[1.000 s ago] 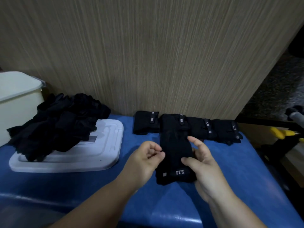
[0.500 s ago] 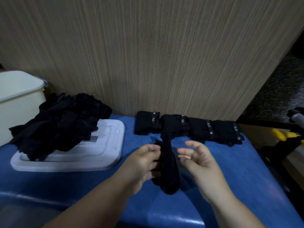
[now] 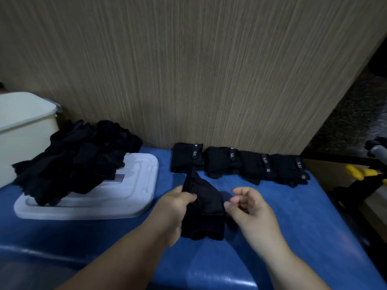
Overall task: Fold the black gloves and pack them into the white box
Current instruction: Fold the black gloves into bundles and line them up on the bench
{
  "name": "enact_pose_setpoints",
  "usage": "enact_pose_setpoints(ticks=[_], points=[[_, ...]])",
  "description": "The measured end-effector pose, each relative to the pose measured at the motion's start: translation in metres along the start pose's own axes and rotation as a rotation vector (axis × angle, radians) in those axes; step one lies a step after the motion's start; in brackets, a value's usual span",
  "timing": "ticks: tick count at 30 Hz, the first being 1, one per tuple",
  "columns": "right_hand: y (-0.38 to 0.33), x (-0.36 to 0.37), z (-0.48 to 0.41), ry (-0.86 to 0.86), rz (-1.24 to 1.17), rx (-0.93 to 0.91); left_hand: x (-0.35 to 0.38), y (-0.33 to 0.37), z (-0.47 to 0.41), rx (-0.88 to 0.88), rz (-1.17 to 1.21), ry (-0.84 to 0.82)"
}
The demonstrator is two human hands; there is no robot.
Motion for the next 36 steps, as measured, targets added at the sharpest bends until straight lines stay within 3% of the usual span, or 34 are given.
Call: enact_pose_setpoints(ticks=[3, 8, 11, 15, 19, 23, 24, 28, 30, 33, 36], points=[[0.002, 0.002, 0.003, -0.072, -0.009, 0.122, 0.005, 0.001, 0.007, -0.001, 0.123, -0.126], [-0.006, 0.010, 0.007, -0.167, -0.510, 0.373, 0.013, -0.002, 0.012, -0.099, 0.138, -0.338], [-0.005, 0.007, 0.004, -0.078, -0.591, 0.302, 0.019, -0.002, 0.015, -0.064, 0.100, -0.423], [-0.013, -0.004, 0.001, -0.005, -0.511, 0.087, 0.020, -0.001, 0.008, 0.109, 0.004, -0.396], [-0.016, -0.009, -0.001, 0.000, -0.468, 0.010, 0.024, -0.002, 0.001, 0.094, 0.110, -0.341], [-0.007, -0.019, -0.007, 0.024, -0.234, -0.009, 0.024, -0.004, -0.009, 0.039, 0.151, -0.265], [-0.003, -0.020, -0.008, 0.013, -0.153, 0.010, 0.021, -0.003, -0.012, 0.073, 0.058, -0.180], [0.009, -0.025, -0.009, -0.041, 0.187, 0.049, 0.005, 0.007, -0.018, 0.410, -0.690, 0.383], [0.009, -0.026, -0.009, -0.072, 0.289, 0.015, 0.005, 0.010, -0.011, 0.604, -0.858, 0.514], [0.010, -0.027, -0.010, -0.080, 0.407, -0.007, 0.015, 0.011, -0.001, 0.803, -1.035, 0.450], [0.011, -0.026, -0.011, -0.075, 0.506, -0.035, 0.025, 0.000, -0.002, 0.763, -1.237, 0.307]])
Point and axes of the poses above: each hand's wrist, its own z-axis away from the middle knuckle, its own x-axis out of the palm, y = z × x, the point moved 4 cm from there along -z, towards the middle knuckle, and after that the axes turned 15 degrees about -x, right-handed, at the moved point
